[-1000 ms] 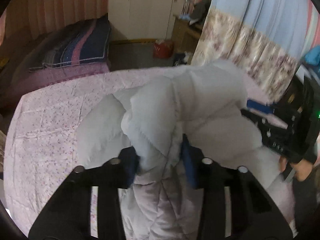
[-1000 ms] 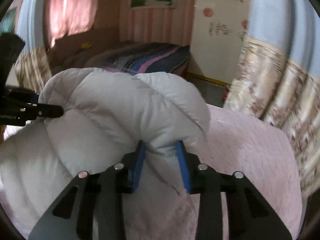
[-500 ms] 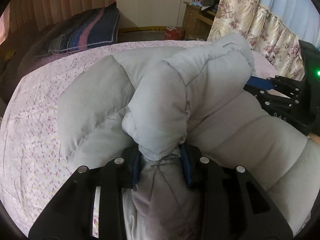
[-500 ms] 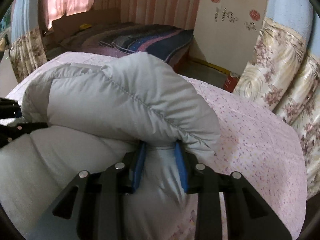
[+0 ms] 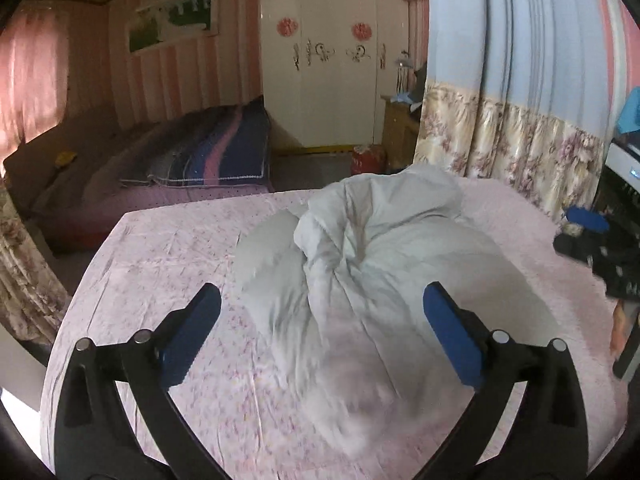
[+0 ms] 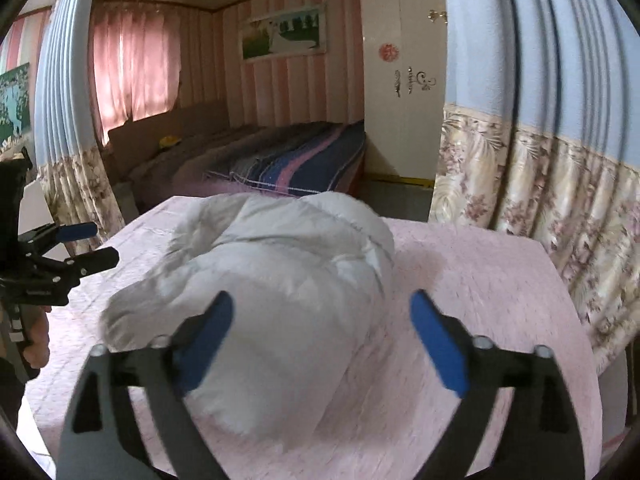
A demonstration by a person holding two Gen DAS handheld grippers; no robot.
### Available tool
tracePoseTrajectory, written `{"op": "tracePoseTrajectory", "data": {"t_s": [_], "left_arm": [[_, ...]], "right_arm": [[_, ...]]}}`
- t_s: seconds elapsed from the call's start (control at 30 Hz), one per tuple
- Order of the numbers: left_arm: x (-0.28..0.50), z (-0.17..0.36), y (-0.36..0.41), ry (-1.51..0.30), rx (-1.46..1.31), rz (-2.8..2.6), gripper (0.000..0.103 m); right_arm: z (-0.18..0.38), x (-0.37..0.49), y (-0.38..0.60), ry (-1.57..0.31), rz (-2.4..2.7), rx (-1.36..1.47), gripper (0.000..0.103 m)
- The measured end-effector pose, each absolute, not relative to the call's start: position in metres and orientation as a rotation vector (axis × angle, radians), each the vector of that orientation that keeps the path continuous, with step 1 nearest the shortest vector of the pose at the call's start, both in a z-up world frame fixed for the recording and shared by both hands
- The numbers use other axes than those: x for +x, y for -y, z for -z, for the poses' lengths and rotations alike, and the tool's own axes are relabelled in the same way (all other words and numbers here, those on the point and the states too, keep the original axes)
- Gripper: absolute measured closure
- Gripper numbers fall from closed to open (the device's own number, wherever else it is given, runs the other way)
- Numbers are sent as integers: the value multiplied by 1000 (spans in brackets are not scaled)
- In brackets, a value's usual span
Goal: Fold large clothes
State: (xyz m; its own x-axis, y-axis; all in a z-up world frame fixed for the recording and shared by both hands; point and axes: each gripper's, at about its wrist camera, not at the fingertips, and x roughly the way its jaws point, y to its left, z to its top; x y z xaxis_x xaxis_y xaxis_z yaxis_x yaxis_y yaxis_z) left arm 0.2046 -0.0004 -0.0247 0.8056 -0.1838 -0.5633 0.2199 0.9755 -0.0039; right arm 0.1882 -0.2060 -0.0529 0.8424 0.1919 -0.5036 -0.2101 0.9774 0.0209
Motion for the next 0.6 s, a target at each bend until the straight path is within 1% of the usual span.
{"op": "tracePoseTrajectory", "data": {"t_s": [0.07,0.1,0.27,0.4,0.6], "left_arm": [[189,24,-3,-610,35,191,3],[182,24,-6,-620,20,187,3],[150,27,-22,-645,-13,67,3],[127,25,-27,-630,-4,-21,3],[88,22,-16,-602,28,-15,3]], "right_arm": [[53,171,205,-523,-182,-9,7],[53,162,206,-522,-171,12,2],[56,127,199,-534,-99,59,2],[65,116,186,-634,-44,75,2],[65,77,165,-596,-9,17,2]]}}
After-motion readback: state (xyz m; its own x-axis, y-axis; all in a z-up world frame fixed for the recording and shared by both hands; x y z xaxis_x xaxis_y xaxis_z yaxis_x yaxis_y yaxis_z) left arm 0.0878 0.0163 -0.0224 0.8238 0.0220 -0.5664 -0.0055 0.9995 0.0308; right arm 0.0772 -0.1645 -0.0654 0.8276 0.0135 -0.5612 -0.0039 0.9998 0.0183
